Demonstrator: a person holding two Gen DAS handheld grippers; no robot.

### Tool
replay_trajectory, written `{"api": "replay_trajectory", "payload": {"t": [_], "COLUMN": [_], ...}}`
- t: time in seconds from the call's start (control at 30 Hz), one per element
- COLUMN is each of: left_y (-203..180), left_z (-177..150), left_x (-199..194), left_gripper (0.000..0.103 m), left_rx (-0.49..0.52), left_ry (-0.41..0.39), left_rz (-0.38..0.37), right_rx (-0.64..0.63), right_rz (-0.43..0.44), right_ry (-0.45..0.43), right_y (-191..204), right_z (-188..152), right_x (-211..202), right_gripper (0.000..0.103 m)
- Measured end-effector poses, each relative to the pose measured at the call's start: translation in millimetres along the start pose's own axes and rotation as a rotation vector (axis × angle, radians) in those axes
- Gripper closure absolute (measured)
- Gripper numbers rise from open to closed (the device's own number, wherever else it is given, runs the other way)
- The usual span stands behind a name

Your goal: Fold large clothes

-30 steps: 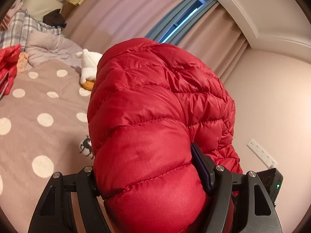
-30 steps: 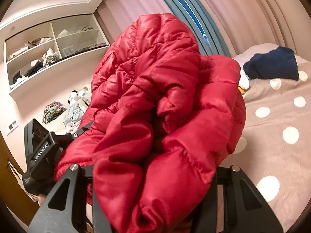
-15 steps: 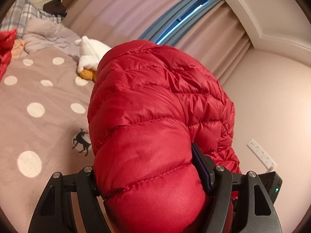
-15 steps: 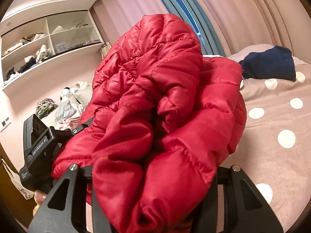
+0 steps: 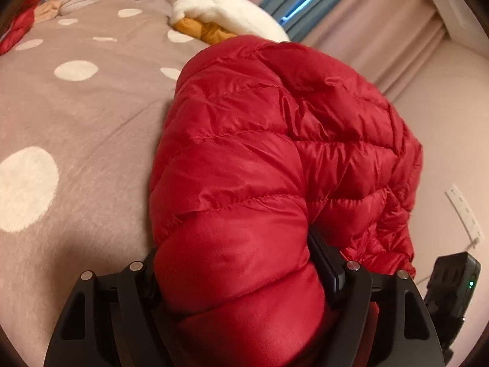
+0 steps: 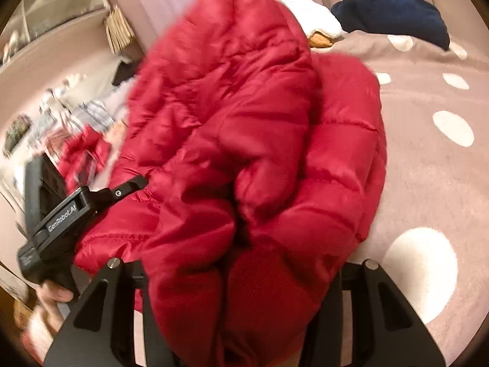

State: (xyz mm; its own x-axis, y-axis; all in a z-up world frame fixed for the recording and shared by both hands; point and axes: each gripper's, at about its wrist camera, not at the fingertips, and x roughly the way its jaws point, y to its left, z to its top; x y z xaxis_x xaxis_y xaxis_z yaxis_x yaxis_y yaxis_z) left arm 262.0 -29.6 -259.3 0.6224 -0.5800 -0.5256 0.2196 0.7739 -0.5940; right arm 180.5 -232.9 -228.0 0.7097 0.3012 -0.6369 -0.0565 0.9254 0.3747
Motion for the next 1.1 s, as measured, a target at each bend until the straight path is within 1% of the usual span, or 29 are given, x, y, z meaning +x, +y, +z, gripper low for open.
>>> {"api": "replay_trajectory", "payload": {"t": [0.07, 0.13, 0.17, 0.2, 0.27, 0.3, 0.33, 0.4, 0.43, 0.47, 0.5, 0.53, 0.57, 0.6, 0.63, 0.67, 0.7, 0.73, 0.77, 0.8, 0.9, 0.93, 0.97, 1.0, 1.03, 1.1], "left_y": [2.5, 4.2, 3.4, -1.4, -12.0, -17.6, -24.4, -34.5, -42.2, -46.4, -53.4, -57.4, -59.2, -59.7, -56.6, -53.6, -49.1, -45.8, -44.2, -43.7, -45.9, -46.2, -43.8, -39.2, -36.8, -33.1], "left_z": [0.0, -0.6, 1.2, 3.4, 7.4, 9.9, 12.2, 14.9, 17.1, 19.6, 20.9, 20.5, 18.8, 18.2, 19.3, 20.1, 20.8, 20.7, 18.2, 17.8, 19.7, 18.5, 17.0, 13.0, 12.1, 8.9], "left_x": [-2.6, -5.9, -7.3, -12.6, -18.6, -26.8, -38.9, -66.4, -87.8, -97.1, -111.1, -118.4, -122.7, -123.6, -120.0, -114.0, -109.1, -103.7, -103.7, -101.9, -86.3, -76.6, -65.5, -50.7, -39.0, -28.0], "left_gripper": [0.023, 0.021, 0.019, 0.019, 0.020, 0.020, 0.021, 0.021, 0.021, 0.021, 0.022, 0.027, 0.033, 0.038, 0.051, 0.064, 0.068, 0.072, 0.076, 0.077, 0.077, 0.077, 0.077, 0.077, 0.077, 0.077], "left_rx": [-0.019, -0.027, -0.023, -0.007, 0.018, 0.026, 0.034, 0.060, 0.079, 0.091, 0.114, 0.132, 0.143, 0.136, 0.109, 0.079, 0.051, 0.031, 0.021, 0.026, 0.074, 0.094, 0.098, 0.089, 0.082, 0.079], "left_ry": [0.005, 0.008, 0.011, 0.016, 0.025, 0.023, 0.000, -0.088, -0.153, -0.181, -0.224, -0.254, -0.277, -0.284, -0.268, -0.244, -0.221, -0.204, -0.192, -0.187, -0.172, -0.144, -0.113, -0.075, -0.061, -0.060], "left_rz": [-0.006, 0.007, 0.019, 0.045, 0.087, 0.102, 0.103, 0.056, 0.030, 0.037, 0.074, 0.104, 0.132, 0.155, 0.175, 0.188, 0.194, 0.193, 0.186, 0.175, 0.133, 0.133, 0.149, 0.183, 0.202, 0.214], "right_rx": [0.034, 0.052, 0.063, 0.073, 0.072, 0.073, 0.087, 0.146, 0.156, 0.150, 0.131, 0.111, 0.094, 0.080, 0.076, 0.070, 0.065, 0.058, 0.051, 0.048, 0.043, 0.038, 0.033, 0.026, 0.015, 0.010], "right_rz": [0.000, -0.001, -0.004, -0.014, -0.048, -0.052, -0.053, -0.065, -0.074, -0.085, -0.104, -0.119, -0.129, -0.129, -0.126, -0.120, -0.111, -0.102, -0.084, -0.064, -0.013, 0.000, 0.004, -0.012, -0.048, -0.107], "right_ry": [0.001, 0.007, 0.012, 0.021, 0.030, 0.030, 0.025, -0.004, -0.023, -0.049, -0.095, -0.138, -0.177, -0.225, -0.249, -0.273, -0.287, -0.283, -0.274, -0.263, -0.190, -0.162, -0.134, -0.101, -0.069, -0.012], "right_y": [-1.8, -3.6, -5.3, -9.9, -13.3, -15.3, -18.7, -25.3, -26.6, -25.9, -23.5, -20.7, -18.2, -15.4, -15.8, -15.4, -14.5, -13.2, -12.9, -12.5, -7.7, -3.5, -2.4, -2.1, -2.5, -6.6], "right_z": [1.5, 1.4, 1.8, 2.0, 5.6, 8.0, 11.9, 17.6, 20.9, 24.5, 27.4, 29.4, 31.6, 34.0, 34.1, 35.1, 37.2, 39.0, 40.0, 39.4, 37.4, 35.1, 31.5, 28.2, 24.6, 19.7], "right_x": [-0.1, 2.4, 2.3, 1.7, -6.9, -12.6, -21.3, -44.7, -56.1, -68.5, -83.8, -97.0, -109.0, -124.0, -131.0, -138.2, -142.2, -141.8, -139.5, -134.9, -110.0, -100.0, -91.5, -80.8, -69.3, -48.8], "right_gripper": [0.057, 0.055, 0.051, 0.043, 0.031, 0.031, 0.032, 0.032, 0.032, 0.030, 0.030, 0.030, 0.032, 0.036, 0.040, 0.052, 0.067, 0.074, 0.084, 0.088, 0.089, 0.089, 0.089, 0.089, 0.089, 0.089]}}
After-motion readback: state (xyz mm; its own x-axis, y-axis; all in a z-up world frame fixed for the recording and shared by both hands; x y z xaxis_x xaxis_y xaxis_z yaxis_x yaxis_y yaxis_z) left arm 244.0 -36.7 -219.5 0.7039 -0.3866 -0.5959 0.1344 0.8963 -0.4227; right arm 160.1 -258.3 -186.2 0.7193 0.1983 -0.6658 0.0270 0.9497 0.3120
